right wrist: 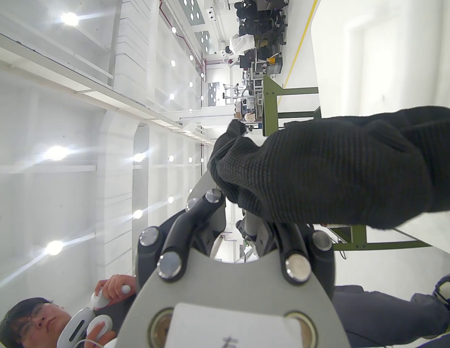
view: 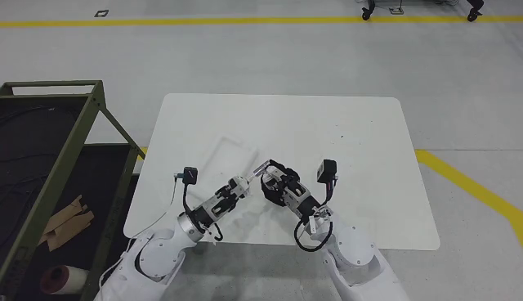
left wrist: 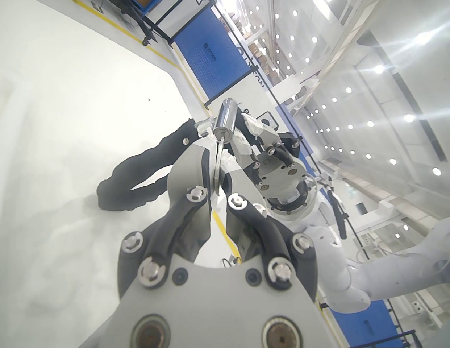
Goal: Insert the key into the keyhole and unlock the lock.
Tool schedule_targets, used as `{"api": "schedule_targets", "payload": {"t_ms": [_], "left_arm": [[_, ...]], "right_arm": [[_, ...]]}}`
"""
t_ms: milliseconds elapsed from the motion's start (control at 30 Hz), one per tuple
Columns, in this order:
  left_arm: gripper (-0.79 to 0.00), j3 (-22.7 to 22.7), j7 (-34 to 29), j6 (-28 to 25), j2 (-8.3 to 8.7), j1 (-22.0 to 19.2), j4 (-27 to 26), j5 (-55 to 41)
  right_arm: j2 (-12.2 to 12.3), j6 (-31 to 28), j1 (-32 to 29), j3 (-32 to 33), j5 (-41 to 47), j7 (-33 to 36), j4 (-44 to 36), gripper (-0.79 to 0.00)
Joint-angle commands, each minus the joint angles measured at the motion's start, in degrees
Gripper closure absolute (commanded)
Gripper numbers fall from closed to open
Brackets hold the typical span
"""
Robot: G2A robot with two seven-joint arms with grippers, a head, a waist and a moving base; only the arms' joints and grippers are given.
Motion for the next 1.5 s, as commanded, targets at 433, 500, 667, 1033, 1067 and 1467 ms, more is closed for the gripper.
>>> {"api": "schedule_targets", "payload": {"t_ms": [433,500,667,1033,1067,1467], "left_arm": [[0.000,-0.3,13.0,-2.4,-0.57,1.0,-0.4,19.2],[0.000,-0.3,15.1,-2.4,-0.66,1.1,-0.3,22.3],[0.000,0.0,19.9,-2.1,-0.90,1.5,-0.1,29.1],[0.000,0.6,30.7,0.5,-1.33,2.6,0.3,43.0],[0.000,0.7,31.8,1.0,-1.38,2.6,0.3,44.4],[0.000,2.0,41.4,6.6,-1.83,3.0,1.8,57.6]], "right_arm": [[0.0,0.4,-0.2,-0.6,-0.2,0.8,-0.3,0.000],[0.0,0.5,-0.2,-0.6,0.0,0.6,-0.4,0.000],[0.0,0.8,-0.1,-0.6,0.4,0.5,-0.5,0.000],[0.0,1.3,-0.1,-0.7,1.2,0.5,-0.5,0.000],[0.0,1.5,-0.1,-0.7,1.4,0.6,-0.5,0.000],[0.2,2.1,-0.7,-0.2,2.2,1.5,-1.1,0.000]]}}
